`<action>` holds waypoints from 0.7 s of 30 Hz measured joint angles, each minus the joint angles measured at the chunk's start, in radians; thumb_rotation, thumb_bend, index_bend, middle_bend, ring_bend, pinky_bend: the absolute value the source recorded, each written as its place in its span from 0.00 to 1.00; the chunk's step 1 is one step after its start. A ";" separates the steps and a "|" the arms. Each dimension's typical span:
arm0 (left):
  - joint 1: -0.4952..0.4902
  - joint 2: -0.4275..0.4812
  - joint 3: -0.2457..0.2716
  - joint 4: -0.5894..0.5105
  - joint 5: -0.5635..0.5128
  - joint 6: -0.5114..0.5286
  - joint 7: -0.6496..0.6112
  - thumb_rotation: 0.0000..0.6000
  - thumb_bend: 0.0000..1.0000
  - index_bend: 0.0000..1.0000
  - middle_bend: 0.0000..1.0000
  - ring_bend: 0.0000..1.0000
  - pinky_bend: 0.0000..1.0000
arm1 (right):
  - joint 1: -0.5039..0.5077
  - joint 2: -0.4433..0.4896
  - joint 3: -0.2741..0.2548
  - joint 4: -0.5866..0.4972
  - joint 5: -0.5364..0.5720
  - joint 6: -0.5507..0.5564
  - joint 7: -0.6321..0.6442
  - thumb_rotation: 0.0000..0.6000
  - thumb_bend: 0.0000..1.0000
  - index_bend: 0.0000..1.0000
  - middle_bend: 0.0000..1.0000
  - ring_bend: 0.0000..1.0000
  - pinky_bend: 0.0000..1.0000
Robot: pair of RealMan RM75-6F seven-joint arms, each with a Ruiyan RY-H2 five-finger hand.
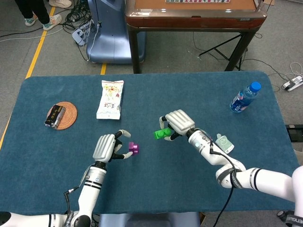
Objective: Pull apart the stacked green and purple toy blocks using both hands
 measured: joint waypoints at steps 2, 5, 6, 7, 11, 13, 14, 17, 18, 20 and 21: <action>-0.002 0.007 -0.001 -0.006 -0.006 0.001 0.020 1.00 0.06 0.10 1.00 1.00 1.00 | 0.004 -0.021 -0.010 0.016 0.039 0.013 -0.054 1.00 0.00 0.04 1.00 1.00 1.00; 0.000 0.020 -0.003 -0.018 -0.007 0.018 0.042 1.00 0.06 0.06 0.97 0.97 1.00 | 0.003 -0.044 -0.016 0.029 0.066 0.043 -0.087 1.00 0.00 0.01 0.95 0.99 1.00; 0.004 0.028 -0.002 -0.023 -0.004 0.027 0.045 1.00 0.06 0.06 0.94 0.94 1.00 | -0.001 -0.045 -0.016 0.029 0.063 0.055 -0.087 1.00 0.00 0.00 0.91 0.98 1.00; 0.008 0.035 -0.002 -0.028 0.000 0.033 0.046 1.00 0.06 0.06 0.88 0.90 1.00 | -0.006 -0.044 -0.017 0.029 0.058 0.064 -0.087 1.00 0.00 0.00 0.86 0.95 1.00; 0.030 0.077 0.010 -0.043 0.036 0.065 0.051 1.00 0.06 0.07 0.65 0.71 0.98 | -0.031 -0.026 -0.027 0.013 0.045 0.109 -0.111 1.00 0.00 0.04 0.69 0.78 0.98; 0.045 0.104 0.023 -0.045 0.070 0.089 0.056 1.00 0.06 0.08 0.51 0.60 0.89 | -0.045 -0.008 -0.038 -0.002 0.044 0.128 -0.144 1.00 0.00 0.07 0.61 0.72 0.98; 0.052 0.115 0.029 -0.044 0.087 0.101 0.058 1.00 0.06 0.08 0.47 0.56 0.86 | -0.052 0.000 -0.044 -0.010 0.044 0.139 -0.161 1.00 0.00 0.07 0.58 0.71 0.98; 0.080 0.160 0.050 -0.037 0.157 0.148 0.059 1.00 0.06 0.10 0.34 0.39 0.63 | -0.084 0.030 -0.063 -0.040 0.040 0.201 -0.214 1.00 0.00 0.04 0.49 0.64 0.95; 0.093 0.184 0.059 -0.035 0.186 0.166 0.056 1.00 0.06 0.11 0.31 0.34 0.57 | -0.102 0.045 -0.072 -0.057 0.038 0.231 -0.232 1.00 0.00 0.03 0.47 0.62 0.92; 0.113 0.226 0.071 -0.036 0.222 0.186 0.048 1.00 0.06 0.13 0.22 0.23 0.46 | -0.135 0.076 -0.086 -0.088 0.033 0.275 -0.255 1.00 0.00 0.03 0.42 0.53 0.80; 0.126 0.256 0.079 -0.038 0.238 0.196 0.040 1.00 0.06 0.14 0.19 0.19 0.43 | -0.157 0.099 -0.096 -0.110 0.030 0.301 -0.267 1.00 0.00 0.03 0.40 0.50 0.75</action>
